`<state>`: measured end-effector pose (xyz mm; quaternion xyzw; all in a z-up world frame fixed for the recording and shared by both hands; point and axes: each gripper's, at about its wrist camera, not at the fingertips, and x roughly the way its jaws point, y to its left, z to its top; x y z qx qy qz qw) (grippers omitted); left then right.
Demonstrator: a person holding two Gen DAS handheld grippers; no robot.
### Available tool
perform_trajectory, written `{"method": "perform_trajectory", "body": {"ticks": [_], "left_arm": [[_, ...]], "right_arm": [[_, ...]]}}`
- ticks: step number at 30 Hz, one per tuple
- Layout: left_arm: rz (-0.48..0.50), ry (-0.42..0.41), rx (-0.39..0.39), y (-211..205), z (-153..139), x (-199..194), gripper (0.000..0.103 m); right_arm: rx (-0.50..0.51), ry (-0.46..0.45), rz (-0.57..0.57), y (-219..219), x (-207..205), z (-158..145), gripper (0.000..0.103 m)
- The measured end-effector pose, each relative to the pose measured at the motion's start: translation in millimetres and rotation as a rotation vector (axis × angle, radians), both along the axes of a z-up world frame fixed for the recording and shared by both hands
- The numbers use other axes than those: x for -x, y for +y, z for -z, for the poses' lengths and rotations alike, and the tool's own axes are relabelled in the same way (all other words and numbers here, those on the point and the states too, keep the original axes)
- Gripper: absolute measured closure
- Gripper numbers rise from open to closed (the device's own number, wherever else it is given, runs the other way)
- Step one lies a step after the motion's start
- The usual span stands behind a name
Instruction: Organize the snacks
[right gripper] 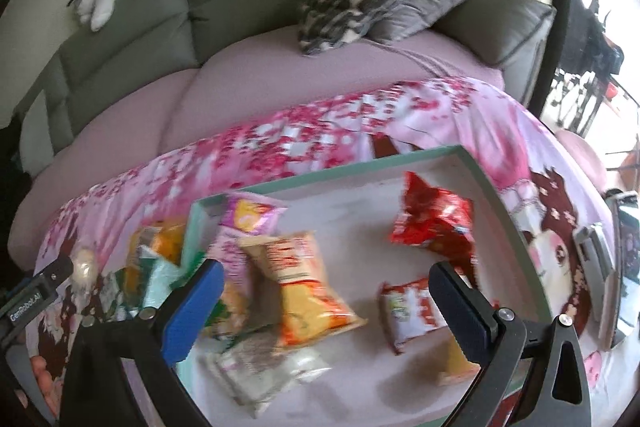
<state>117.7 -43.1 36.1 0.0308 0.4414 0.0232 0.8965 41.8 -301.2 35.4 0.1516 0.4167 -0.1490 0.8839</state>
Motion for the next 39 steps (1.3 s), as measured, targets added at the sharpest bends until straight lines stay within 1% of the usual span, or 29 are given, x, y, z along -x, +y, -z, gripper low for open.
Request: {"method": "perform_trajectory", "body": {"ticks": [4, 10, 13, 19, 26, 28, 30, 32, 34, 36, 39], "left_arm": [[-0.05, 0.002, 0.003, 28.1, -0.6, 0.5, 0.003], [-0.116, 0.005, -0.015, 68.8, -1.7, 3.1, 0.003], [-0.132, 0.008, 0.0, 84.3, -1.3, 3.6, 0.003], [-0.155, 0.018, 0.015, 107.9, 0.7, 2.0, 0.003], [-0.176, 0.051, 0.06, 127.5, 12.5, -4.0, 0.003], [-0.177, 0.062, 0.078, 130.6, 16.6, -5.5, 0.003], [-0.177, 0.07, 0.105, 130.9, 20.5, -7.3, 0.003], [-0.171, 0.075, 0.135, 127.9, 24.8, -8.8, 0.003], [-0.157, 0.086, 0.16, 122.4, 29.4, -11.4, 0.003], [-0.146, 0.088, 0.185, 115.8, 33.8, -14.6, 0.003], [-0.116, 0.113, 0.22, 104.5, 41.8, -21.3, 0.003]], "right_arm": [[-0.009, -0.003, -0.061, 26.3, -9.2, 1.5, 0.0], [-0.024, -0.009, -0.123, 60.5, -19.5, 4.3, 0.0], [-0.042, -0.019, -0.15, 76.4, -23.7, 5.7, 0.0], [-0.086, -0.049, -0.239, 115.9, -33.1, 5.9, 0.0], [-0.062, -0.048, -0.32, 151.9, -42.6, 11.6, 0.001], [-0.059, -0.05, -0.323, 156.0, -45.3, 15.4, 0.003], [-0.058, -0.05, -0.31, 156.1, -50.3, 20.4, 0.011], [-0.061, -0.045, -0.297, 152.3, -53.8, 24.5, 0.014], [-0.061, -0.044, -0.281, 148.0, -56.0, 28.3, 0.02], [-0.063, -0.047, -0.263, 142.0, -56.9, 29.9, 0.028], [-0.068, -0.046, -0.255, 135.1, -56.8, 30.5, 0.032]]}}
